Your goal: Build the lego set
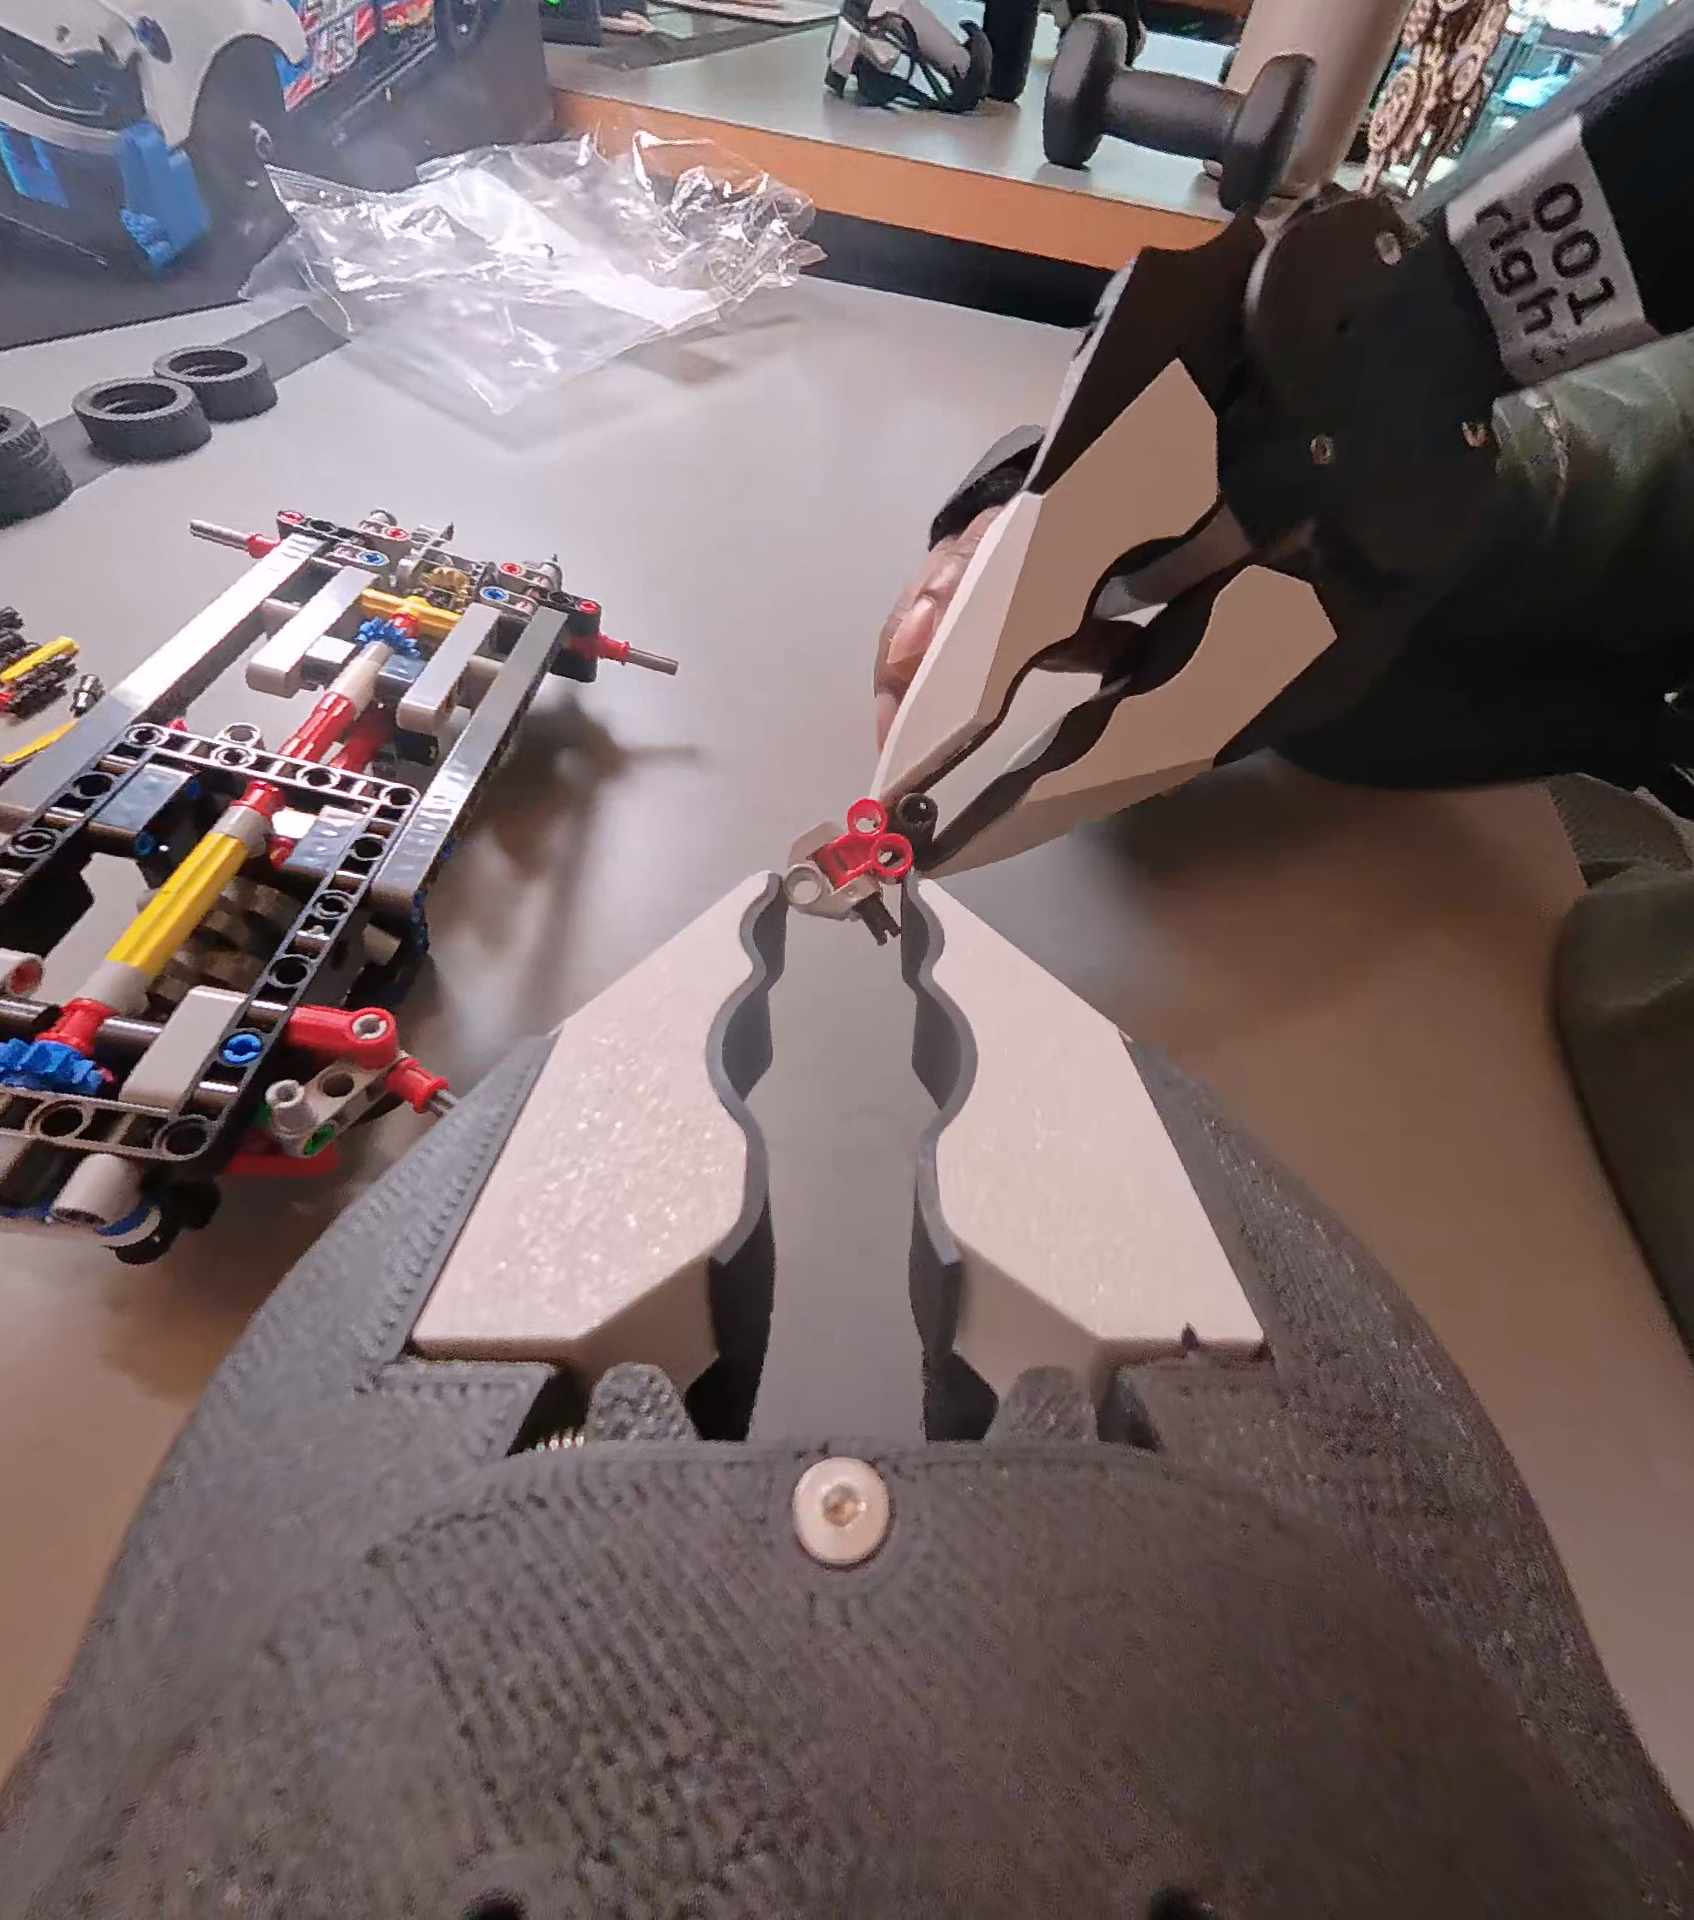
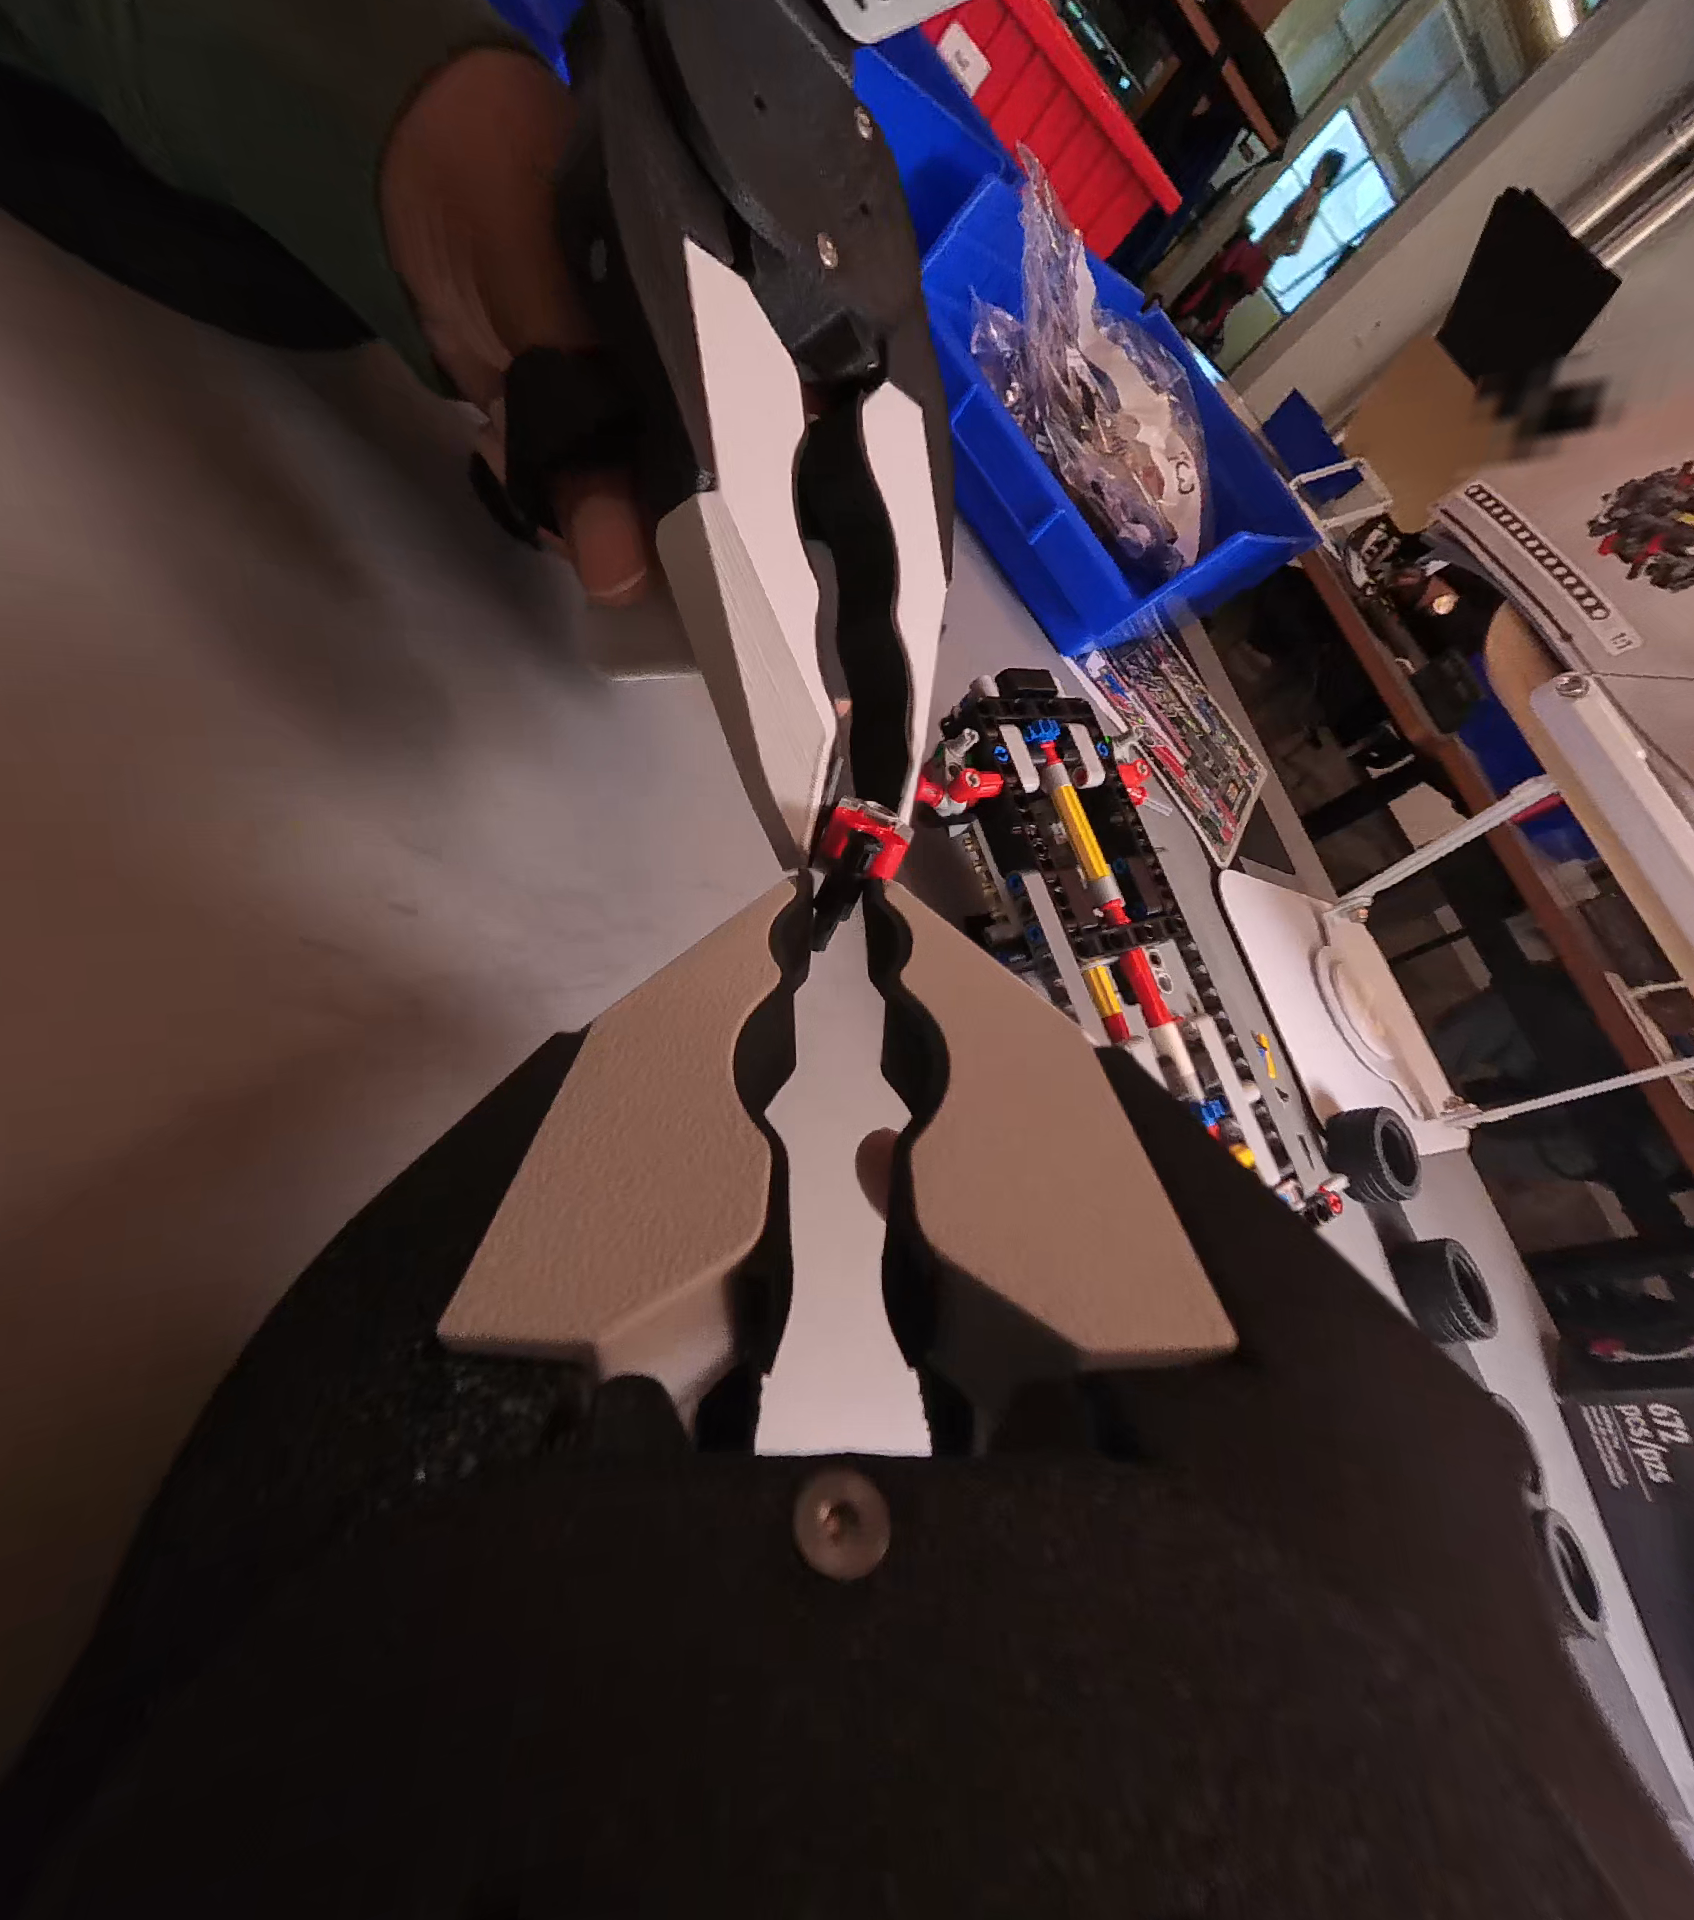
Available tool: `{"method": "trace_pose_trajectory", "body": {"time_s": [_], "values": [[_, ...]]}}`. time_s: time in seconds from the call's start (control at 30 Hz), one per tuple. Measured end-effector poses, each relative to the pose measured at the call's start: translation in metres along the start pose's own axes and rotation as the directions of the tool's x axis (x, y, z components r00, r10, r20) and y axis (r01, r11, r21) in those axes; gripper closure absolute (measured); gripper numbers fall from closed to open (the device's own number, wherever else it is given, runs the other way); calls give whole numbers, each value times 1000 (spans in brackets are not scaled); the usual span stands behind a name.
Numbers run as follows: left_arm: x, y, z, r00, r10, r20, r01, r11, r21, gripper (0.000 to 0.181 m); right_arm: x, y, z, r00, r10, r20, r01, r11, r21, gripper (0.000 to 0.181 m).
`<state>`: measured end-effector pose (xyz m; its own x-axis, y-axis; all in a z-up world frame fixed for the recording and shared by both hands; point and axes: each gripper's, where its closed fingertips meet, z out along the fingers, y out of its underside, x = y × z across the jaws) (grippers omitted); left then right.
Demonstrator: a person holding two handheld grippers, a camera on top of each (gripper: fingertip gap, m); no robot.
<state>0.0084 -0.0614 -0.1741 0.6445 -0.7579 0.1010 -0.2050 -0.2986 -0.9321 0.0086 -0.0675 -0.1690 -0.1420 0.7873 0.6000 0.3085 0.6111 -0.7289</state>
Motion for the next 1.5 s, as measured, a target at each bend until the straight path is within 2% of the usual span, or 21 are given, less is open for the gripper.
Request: {"method": "trace_pose_trajectory", "body": {"time_s": [0.03,0.17,0.27,0.5,0.63,0.8,0.97,1.07,1.3,1.5], "values": [[2,2,0,1000,14,-14,-15,1000,-10,161,-3,0,-1,999,17,30,-18,1000,6,174],[13,11,1,988,128,-82,-132,990,-52,161,-17,-2,-8,966,160,201,-174,984,50,170],[25,24,3,968,197,-157,-214,971,-102,162,-26,-5,-13,932,201,301,-231,970,68,168],[42,55,17,921,266,-285,-343,900,-269,161,-44,0,-16,899,181,399,-205,979,18,168],[36,55,25,904,301,-304,-386,880,-277,161,-38,6,-18,902,195,386,-212,977,1,169],[19,45,31,913,329,-242,-388,884,-261,154,-27,13,-19,909,223,352,-234,972,-11,171],[3,30,18,952,280,-127,-301,931,-205,153,-20,23,-19,912,241,333,-244,969,-32,169],[-2,30,10,965,251,-79,-262,947,-185,155,-20,27,-20,904,253,343,-255,966,-42,166],[0,30,12,968,241,-73,-250,955,-162,155,-26,31,-19,895,257,365,-251,966,-64,156],[-2,25,10,973,225,-60,-231,964,-133,156,-24,32,-16,887,283,366,-281,958,-59,154]]}}
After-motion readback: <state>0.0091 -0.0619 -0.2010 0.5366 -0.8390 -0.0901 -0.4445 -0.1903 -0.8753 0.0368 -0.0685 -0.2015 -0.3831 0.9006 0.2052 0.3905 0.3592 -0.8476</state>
